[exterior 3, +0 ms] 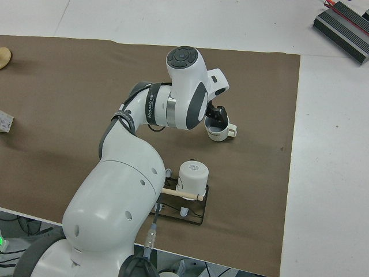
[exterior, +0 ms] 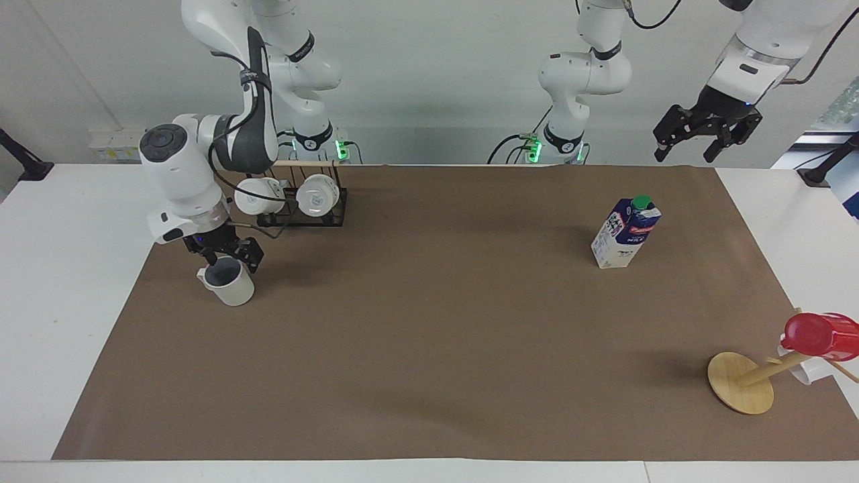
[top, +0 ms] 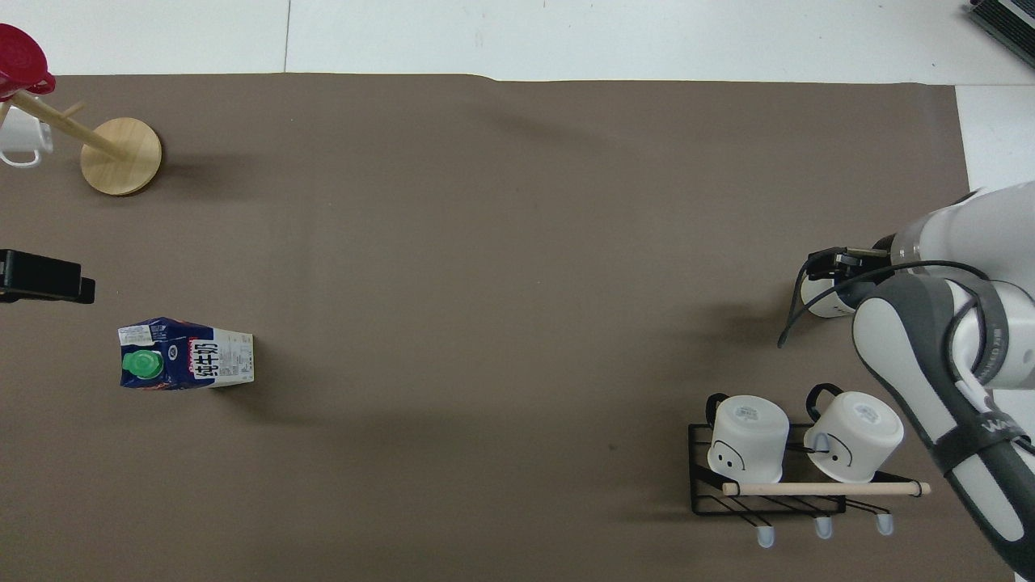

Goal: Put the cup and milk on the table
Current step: 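Lift the white mug with the right gripper and carry it toward the table center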

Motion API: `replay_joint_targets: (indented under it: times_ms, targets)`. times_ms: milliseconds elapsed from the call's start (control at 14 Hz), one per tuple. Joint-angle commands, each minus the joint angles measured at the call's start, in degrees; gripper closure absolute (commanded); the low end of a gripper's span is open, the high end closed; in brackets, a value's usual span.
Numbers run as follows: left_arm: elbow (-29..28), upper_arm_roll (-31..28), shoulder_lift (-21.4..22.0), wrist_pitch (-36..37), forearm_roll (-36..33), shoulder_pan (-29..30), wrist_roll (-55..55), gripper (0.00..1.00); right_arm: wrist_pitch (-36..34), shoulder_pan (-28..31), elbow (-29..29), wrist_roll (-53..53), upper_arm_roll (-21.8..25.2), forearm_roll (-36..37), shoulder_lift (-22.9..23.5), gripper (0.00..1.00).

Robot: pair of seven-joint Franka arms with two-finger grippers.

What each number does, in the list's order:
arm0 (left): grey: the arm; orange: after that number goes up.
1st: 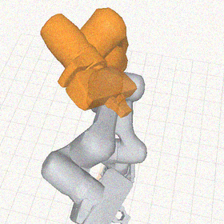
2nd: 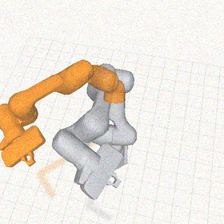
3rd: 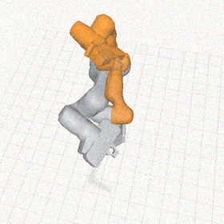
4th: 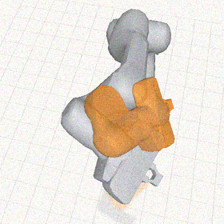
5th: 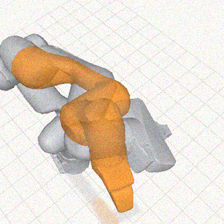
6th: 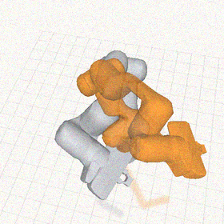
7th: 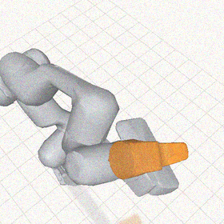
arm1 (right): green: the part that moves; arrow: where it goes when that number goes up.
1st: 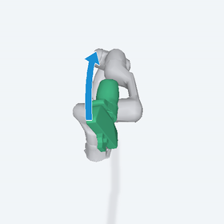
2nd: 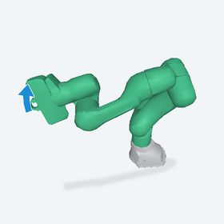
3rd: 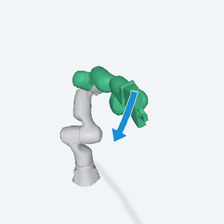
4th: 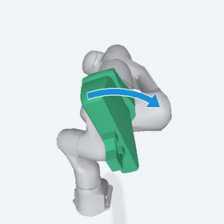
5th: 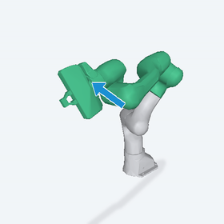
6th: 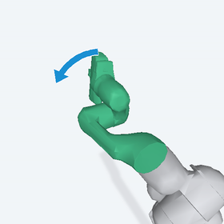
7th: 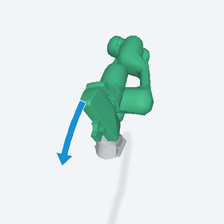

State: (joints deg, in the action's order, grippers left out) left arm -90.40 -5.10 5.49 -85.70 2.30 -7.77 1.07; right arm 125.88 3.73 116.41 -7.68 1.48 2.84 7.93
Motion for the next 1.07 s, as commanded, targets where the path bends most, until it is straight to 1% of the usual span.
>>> replay_joint_targets:
  times_ms: [0,500,571,643,714,786,857,1000]
  targets:
    - [-1.8,-0.3,1.3,-1.2,-0.4,-0.6,0.1,0.00,2.7,0.3,2.2,-0.7,-0.2,0.5,0.3,0.00]
    - [-1.3,-0.3,0.8,-1.6,-0.5,-0.3,0.2,0.00,4.3,0.3,3.3,-0.7,-0.2,0.5,2.2,0.00]
    - [-1.3,-0.3,0.8,-2.1,-0.6,-0.5,0.2,0.00,4.3,0.3,3.3,-0.2,-0.2,0.5,2.2,0.18]
    - [-1.3,-0.3,0.8,-2.4,-0.6,-0.4,0.2,0.00,4.3,0.4,3.3,0.0,-0.2,0.5,2.2,0.51]
    - [-1.4,-0.3,0.8,-2.5,-0.6,-0.4,0.1,0.00,4.5,0.4,3.3,0.0,-0.2,0.5,2.3,0.75]
    - [-1.4,-0.3,0.9,-2.5,-0.6,-0.4,0.0,0.00,4.6,0.4,3.3,0.1,-0.2,0.5,2.3,0.90]
    - [-1.4,-0.3,0.9,-2.4,-0.6,-0.4,-0.1,0.00,4.6,0.3,3.2,0.0,-0.2,0.5,2.3,0.99]
    - [-1.4,-0.3,0.9,-2.3,-0.5,-0.3,-0.4,0.00,4.6,0.4,3.1,-0.1,-0.2,0.5,2.3,1.00]
